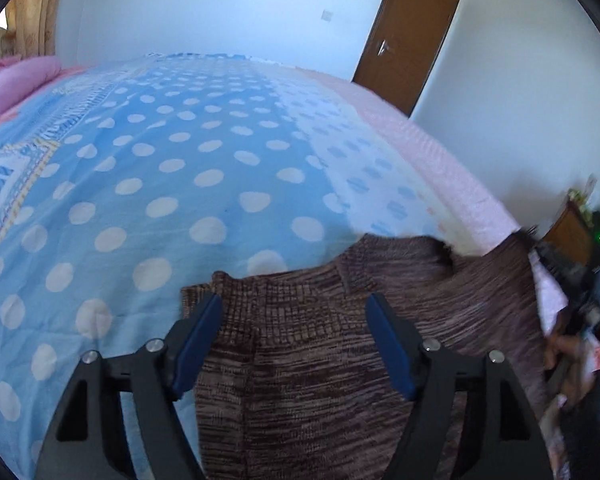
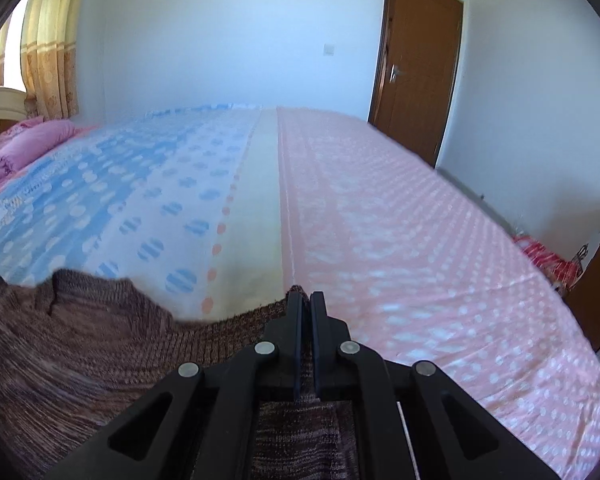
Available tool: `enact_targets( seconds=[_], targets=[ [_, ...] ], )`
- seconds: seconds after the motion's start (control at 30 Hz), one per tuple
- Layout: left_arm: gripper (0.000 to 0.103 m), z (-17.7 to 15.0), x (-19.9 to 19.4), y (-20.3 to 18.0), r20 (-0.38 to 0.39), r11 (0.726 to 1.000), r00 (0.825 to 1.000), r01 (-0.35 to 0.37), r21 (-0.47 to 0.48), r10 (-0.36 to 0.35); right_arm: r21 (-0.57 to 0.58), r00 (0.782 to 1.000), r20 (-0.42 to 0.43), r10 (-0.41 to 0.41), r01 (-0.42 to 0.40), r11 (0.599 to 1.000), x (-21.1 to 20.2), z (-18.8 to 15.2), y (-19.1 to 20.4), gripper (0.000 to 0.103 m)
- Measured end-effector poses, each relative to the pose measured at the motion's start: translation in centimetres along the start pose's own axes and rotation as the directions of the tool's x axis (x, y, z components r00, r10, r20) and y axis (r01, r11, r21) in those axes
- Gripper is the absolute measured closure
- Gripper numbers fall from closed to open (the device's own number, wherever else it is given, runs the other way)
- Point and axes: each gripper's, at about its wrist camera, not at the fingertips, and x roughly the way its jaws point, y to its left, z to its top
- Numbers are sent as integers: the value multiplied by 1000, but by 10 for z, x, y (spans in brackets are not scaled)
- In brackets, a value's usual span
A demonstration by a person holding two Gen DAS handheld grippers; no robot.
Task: Fold small clothes
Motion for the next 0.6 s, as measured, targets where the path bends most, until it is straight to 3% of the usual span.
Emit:
enact_targets(
  seconds=[0.07, 0.1, 0.17, 0.23, 0.4, 0.5, 0.6],
  targets=[
    [50, -3, 15, 2, -31, 998, 998, -64, -15, 63, 2, 1000, 8, -11, 11, 1000, 1, 5, -1, 100],
    [54, -6, 21, 5, -45, 996, 995, -89, -31, 88, -4, 1000, -14, -22, 22, 1000, 7, 5, -1, 100],
    [65, -9, 22, 7, -29, 990, 990, -137, -33, 136, -41, 995, -86, -50, 47, 998, 28, -4, 2, 100],
    [75, -10, 24, 4, -26, 979, 979, -202, -16, 201, -15, 979, -201, -14, 12, 1000, 50, -13, -2, 100],
    [74, -11, 29, -5, -13, 954, 954, -298, 35, 299, 135, 999, -49, 20, -13, 991, 3, 0, -33, 99],
    [70, -9, 30, -2, -14, 950, 950, -313, 12, 313, 148, 995, -44, 89, -82, 986, -31, -5, -37, 99],
    [70, -10, 29, -1, -11, 949, 949, -316, 2, 316, 81, 984, -85, 155, -148, 986, -51, -20, -20, 99]
  ],
)
